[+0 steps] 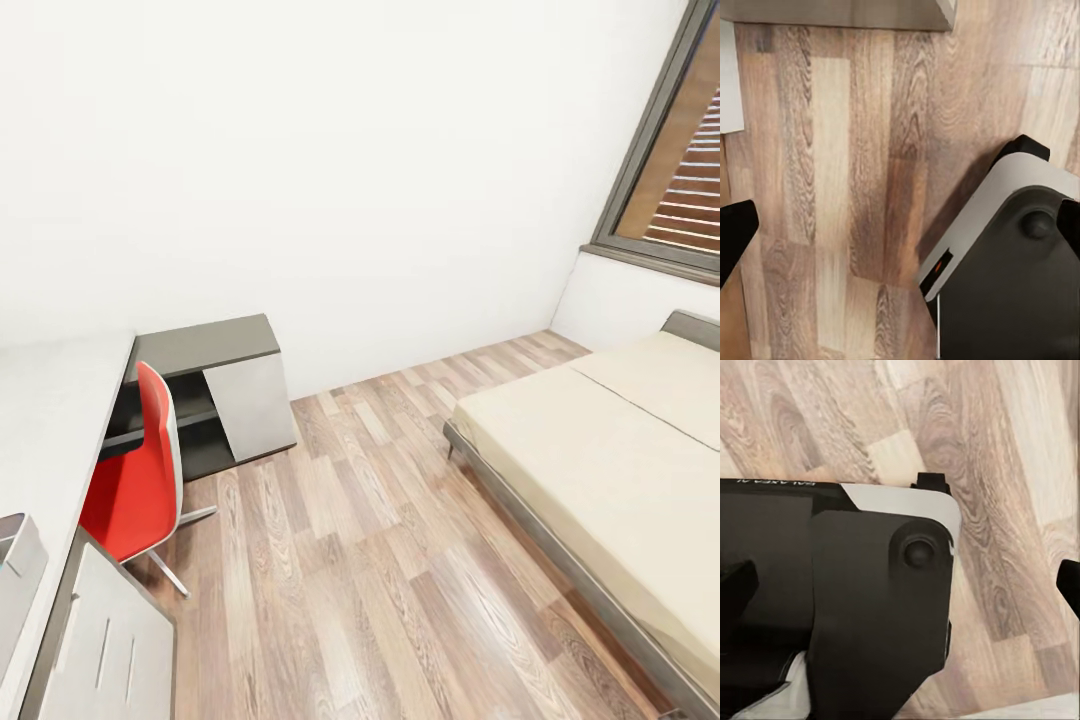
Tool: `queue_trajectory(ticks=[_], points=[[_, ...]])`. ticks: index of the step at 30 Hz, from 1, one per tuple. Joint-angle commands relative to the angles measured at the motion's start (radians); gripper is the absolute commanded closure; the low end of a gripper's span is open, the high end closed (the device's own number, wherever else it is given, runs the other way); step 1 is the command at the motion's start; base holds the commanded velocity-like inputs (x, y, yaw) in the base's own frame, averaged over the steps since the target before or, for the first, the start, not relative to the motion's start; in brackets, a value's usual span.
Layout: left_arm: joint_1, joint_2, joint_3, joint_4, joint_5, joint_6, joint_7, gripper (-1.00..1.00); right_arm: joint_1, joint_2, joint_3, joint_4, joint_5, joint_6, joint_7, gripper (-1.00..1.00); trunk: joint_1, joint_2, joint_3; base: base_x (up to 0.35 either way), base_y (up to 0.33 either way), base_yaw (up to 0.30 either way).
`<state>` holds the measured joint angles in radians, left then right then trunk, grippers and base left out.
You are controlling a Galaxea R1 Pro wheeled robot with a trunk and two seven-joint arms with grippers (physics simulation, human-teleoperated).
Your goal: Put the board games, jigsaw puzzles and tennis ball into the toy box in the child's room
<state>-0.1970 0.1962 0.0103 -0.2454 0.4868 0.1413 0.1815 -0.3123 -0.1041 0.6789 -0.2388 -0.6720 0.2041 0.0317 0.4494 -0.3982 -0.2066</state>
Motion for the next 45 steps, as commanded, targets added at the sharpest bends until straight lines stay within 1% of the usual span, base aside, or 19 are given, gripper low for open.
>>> queue_trajectory(ticks=[1,2,3,5,6,9,11,12,17,19,21,25,35,45], points=[[0.017,-0.002,0.001,0.001,0.000,-0.019,0.004,-1.00,0.011,0.000,0.003,0.005,-0.001,0.002,0.000,-1.00,0.001,-0.002,-0.002,0.000,0.000,0.000],[0.034,-0.003,0.001,0.005,-0.002,-0.040,0.005,-1.00,0.024,0.000,0.003,0.011,0.000,0.000,-0.001,-1.00,0.001,-0.002,-0.002,0.000,0.000,0.000],[0.066,-0.009,0.002,0.016,-0.005,-0.068,0.005,-1.00,0.050,0.001,0.003,0.019,0.000,-0.001,-0.003,-1.00,0.001,-0.002,-0.002,0.000,0.000,0.000],[0.096,-0.021,0.002,0.034,-0.007,-0.086,0.005,-1.00,0.079,0.003,0.003,0.027,0.000,-0.002,-0.004,-1.00,0.001,-0.002,-0.002,0.000,0.000,0.000],[0.096,-0.021,0.002,0.034,-0.007,-0.086,0.005,-1.00,0.079,0.003,0.003,0.027,0.000,-0.002,-0.004,-1.00,0.001,-0.002,-0.002,0.000,0.000,0.000],[0.135,-0.048,0.002,0.067,-0.009,-0.101,0.005,-1.00,0.134,0.006,0.004,0.039,0.001,-0.003,-0.005,-1.00,0.001,-0.002,-0.002,0.000,0.000,0.000],[0.155,-0.072,0.002,0.088,-0.010,-0.107,0.005,-1.00,0.168,0.007,0.004,0.044,0.001,-0.004,-0.005,-1.00,0.001,-0.002,-0.002,0.000,0.000,0.000],[0.155,-0.072,0.002,0.088,-0.010,-0.107,0.005,-1.00,0.168,0.007,0.004,0.044,0.001,-0.004,-0.005,-1.00,0.001,-0.002,-0.002,0.000,0.000,0.000],[0.185,-0.130,0.002,0.114,-0.011,-0.113,0.005,-1.00,0.229,0.007,0.003,0.050,0.002,-0.004,-0.005,-1.00,0.001,-0.002,-0.002,0.000,0.000,0.000],[0.190,-0.146,0.002,0.118,-0.012,-0.115,0.005,-1.00,0.241,0.008,0.003,0.051,0.002,-0.004,-0.005,-1.00,0.001,-0.002,-0.002,0.000,0.000,0.000],[0.194,-0.156,0.002,0.121,-0.012,-0.116,0.005,-1.00,0.248,0.008,0.001,0.052,0.002,-0.005,-0.006,-1.00,0.001,-0.002,-0.002,0.000,0.000,0.000],[0.197,-0.163,0.002,0.123,-0.014,-0.118,0.005,-1.00,0.253,0.009,-0.001,0.052,0.002,-0.006,-0.006,-1.00,0.001,-0.002,-0.002,0.000,0.000,0.000],[0.200,-0.162,0.003,0.125,-0.015,-0.119,0.006,-1.00,0.257,0.009,-0.003,0.052,0.002,-0.006,-0.006,-1.00,0.001,-0.002,-0.002,0.000,0.000,0.000],[0.200,-0.166,0.003,0.126,-0.014,-0.120,0.006,-1.00,0.253,0.010,-0.004,0.048,0.002,-0.006,-0.006,-1.00,0.001,-0.002,-0.002,0.000,0.000,0.000]])
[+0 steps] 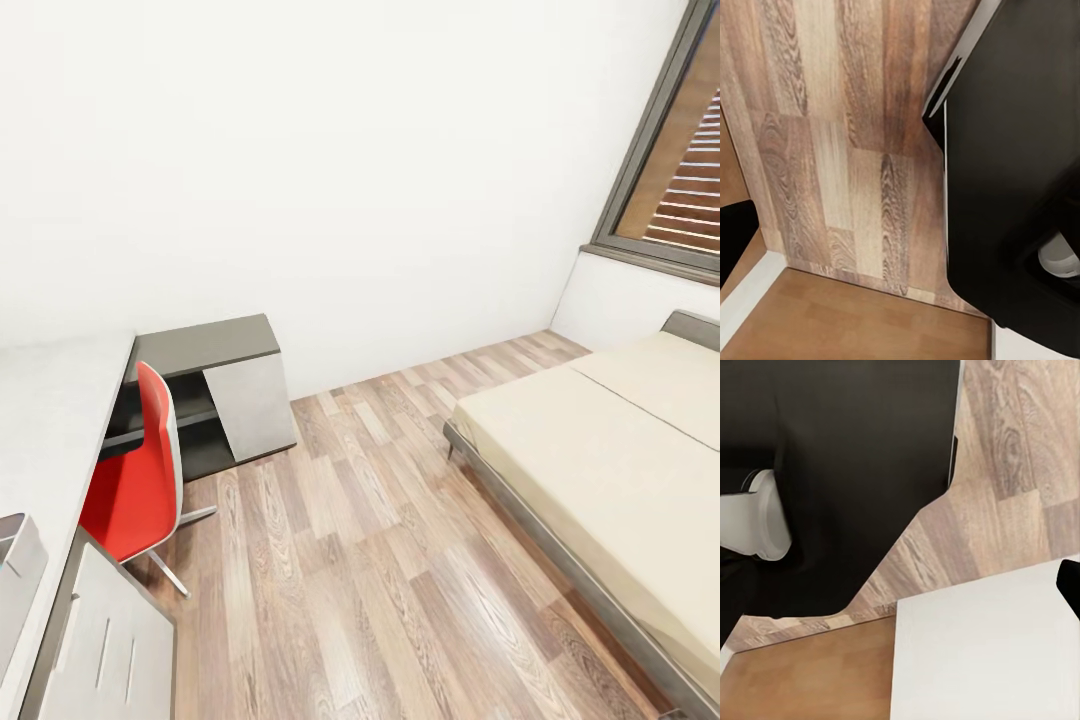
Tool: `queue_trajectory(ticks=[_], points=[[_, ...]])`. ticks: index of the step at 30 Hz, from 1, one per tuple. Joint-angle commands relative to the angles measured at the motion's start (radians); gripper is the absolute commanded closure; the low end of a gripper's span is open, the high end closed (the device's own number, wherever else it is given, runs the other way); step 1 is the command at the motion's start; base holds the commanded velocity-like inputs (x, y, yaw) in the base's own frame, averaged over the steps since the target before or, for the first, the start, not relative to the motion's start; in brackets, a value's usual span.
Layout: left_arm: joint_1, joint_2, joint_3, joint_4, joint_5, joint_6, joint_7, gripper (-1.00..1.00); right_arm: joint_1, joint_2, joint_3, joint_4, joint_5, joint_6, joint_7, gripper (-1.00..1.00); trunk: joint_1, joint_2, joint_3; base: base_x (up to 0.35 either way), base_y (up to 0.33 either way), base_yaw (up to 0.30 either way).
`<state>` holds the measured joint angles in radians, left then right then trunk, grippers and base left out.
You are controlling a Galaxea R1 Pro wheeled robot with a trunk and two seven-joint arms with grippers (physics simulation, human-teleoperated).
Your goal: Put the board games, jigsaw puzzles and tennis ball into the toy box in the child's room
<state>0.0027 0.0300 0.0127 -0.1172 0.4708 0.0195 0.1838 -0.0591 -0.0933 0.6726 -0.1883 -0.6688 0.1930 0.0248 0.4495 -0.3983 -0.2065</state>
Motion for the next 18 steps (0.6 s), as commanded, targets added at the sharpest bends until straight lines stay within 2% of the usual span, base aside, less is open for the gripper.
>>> queue_trajectory(ticks=[1,18], points=[[0.000,0.000,0.001,-0.002,0.001,0.002,0.003,-1.00,-0.001,-0.001,0.001,-0.003,-0.001,0.005,0.001,-1.00,0.001,-0.002,-0.002,0.000,0.000,0.000],[0.000,0.000,0.001,-0.002,0.001,0.002,0.003,-1.00,-0.003,0.001,-0.001,-0.005,-0.003,0.004,0.001,-1.00,0.001,-0.002,-0.002,0.000,0.000,0.000]])
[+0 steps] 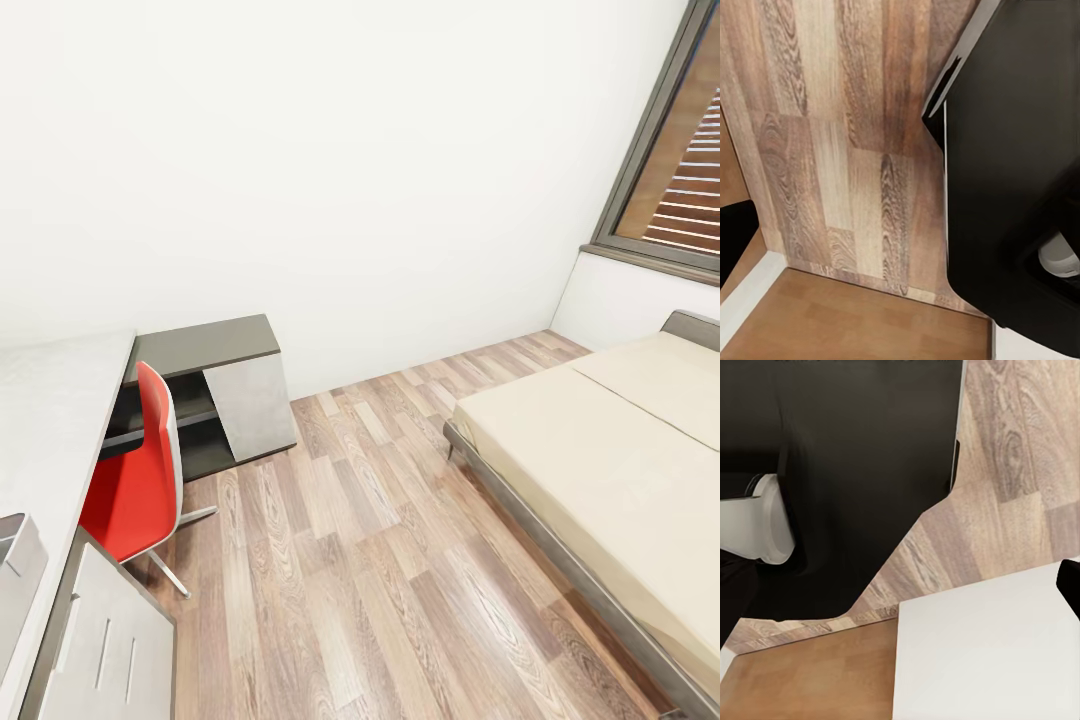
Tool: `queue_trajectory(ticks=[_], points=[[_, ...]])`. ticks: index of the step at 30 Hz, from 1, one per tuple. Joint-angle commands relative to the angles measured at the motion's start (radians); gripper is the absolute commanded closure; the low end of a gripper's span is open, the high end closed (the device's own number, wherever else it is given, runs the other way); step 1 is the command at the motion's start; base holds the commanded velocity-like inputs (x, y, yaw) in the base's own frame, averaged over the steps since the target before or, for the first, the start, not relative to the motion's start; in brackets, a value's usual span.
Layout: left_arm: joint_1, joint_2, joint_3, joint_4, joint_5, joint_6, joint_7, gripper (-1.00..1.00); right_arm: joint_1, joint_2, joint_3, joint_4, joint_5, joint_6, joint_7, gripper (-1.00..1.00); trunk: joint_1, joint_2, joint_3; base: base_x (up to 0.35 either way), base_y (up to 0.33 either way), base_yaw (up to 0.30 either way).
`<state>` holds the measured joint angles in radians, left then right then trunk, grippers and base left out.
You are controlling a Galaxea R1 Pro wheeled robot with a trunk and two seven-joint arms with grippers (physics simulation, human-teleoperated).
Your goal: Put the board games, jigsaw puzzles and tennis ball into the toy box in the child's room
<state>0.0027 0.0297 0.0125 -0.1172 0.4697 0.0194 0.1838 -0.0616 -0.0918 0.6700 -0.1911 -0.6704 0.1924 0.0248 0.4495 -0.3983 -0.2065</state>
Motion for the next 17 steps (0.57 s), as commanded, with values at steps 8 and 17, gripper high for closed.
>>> queue_trajectory(ticks=[8,17], points=[[0.000,0.001,0.001,-0.002,0.002,0.002,0.003,-1.00,-0.001,-0.001,0.002,-0.002,-0.001,0.005,0.001,-1.00,0.001,-0.002,-0.002,0.000,0.000,0.000],[0.000,0.001,0.001,-0.002,0.003,0.002,0.003,-1.00,-0.001,-0.001,0.002,-0.002,-0.002,0.005,0.001,-1.00,0.001,-0.002,-0.002,0.000,0.000,0.000]])
